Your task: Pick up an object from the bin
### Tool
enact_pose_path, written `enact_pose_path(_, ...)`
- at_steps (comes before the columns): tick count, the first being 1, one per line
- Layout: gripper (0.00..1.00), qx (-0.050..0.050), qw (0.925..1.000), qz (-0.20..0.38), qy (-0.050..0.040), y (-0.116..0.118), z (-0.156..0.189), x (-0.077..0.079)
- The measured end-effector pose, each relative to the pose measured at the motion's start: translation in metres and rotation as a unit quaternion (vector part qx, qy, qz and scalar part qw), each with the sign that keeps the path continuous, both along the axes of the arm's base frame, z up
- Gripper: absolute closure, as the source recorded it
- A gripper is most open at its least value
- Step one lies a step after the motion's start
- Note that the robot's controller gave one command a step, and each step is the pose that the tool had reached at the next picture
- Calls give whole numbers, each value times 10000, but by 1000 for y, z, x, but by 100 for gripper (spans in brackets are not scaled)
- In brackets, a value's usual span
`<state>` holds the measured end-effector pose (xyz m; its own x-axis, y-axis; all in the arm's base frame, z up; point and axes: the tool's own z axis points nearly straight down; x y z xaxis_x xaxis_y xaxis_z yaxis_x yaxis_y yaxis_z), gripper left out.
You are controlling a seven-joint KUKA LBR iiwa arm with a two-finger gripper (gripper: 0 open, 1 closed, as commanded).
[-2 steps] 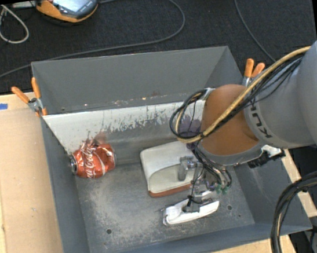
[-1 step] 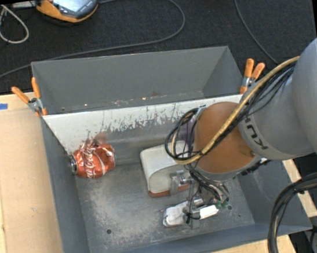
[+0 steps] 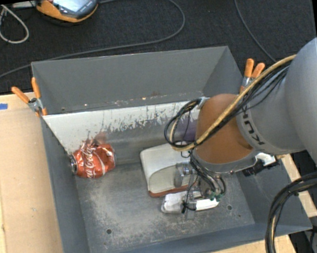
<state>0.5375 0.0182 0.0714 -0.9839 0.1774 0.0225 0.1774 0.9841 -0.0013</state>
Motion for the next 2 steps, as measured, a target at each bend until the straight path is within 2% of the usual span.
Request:
enact_pose_path(1, 100, 15, 9951, 985, 45, 13, 2, -24)
enact_pose_path(2, 100, 14, 9951, 987, 45, 13, 2, -24)
